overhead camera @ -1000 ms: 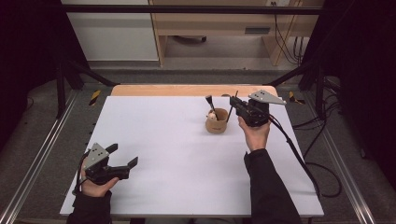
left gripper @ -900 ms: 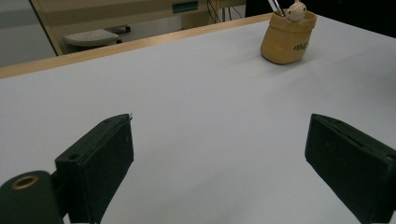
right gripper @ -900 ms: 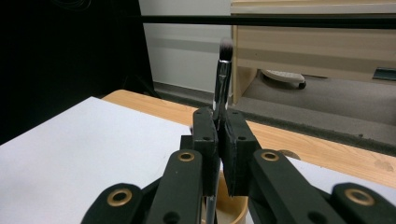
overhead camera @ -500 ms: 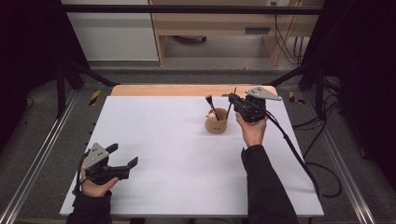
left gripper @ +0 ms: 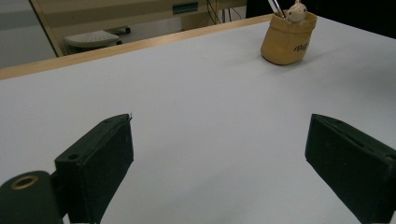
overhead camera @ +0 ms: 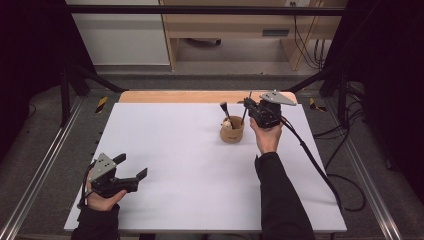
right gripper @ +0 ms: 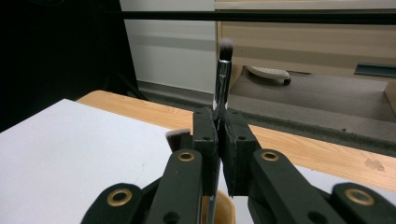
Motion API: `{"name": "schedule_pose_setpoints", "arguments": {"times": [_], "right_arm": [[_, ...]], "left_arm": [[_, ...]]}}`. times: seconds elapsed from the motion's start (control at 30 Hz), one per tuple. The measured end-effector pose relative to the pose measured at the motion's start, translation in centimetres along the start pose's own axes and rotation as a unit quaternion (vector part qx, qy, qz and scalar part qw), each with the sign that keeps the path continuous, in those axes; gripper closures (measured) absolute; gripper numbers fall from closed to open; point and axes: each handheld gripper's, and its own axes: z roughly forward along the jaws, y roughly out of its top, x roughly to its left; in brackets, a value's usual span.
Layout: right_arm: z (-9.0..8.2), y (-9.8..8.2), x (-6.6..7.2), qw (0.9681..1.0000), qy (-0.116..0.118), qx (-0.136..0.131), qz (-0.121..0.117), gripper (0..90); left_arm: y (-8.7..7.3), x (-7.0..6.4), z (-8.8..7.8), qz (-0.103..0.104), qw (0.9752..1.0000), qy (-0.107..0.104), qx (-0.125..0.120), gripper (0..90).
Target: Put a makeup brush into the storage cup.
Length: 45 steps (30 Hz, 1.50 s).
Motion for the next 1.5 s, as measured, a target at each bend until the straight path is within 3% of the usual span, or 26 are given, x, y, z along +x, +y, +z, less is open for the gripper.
{"name": "schedule_pose_setpoints", "arguments": {"times": [0.5,1.13,1.5], "right_arm": [[1.7,-1.0,0.1,1.0000,-0.005,0.007,0.004,85.3],[3.0,-2.3,0.5,0.9993,-0.004,0.037,0.002,85.3],[3.5,-3.3,0.1,0.9983,-0.006,0.057,0.014,85.3]], "left_arm": [[0.0,0.0,0.0,0.004,1.0000,-0.002,0.002,7.3],[0.0,-0.2,0.1,0.007,1.0000,-0.006,0.001,7.3],[0.0,-0.1,0.0,0.007,1.0000,-0.005,-0.001,7.3]]}}
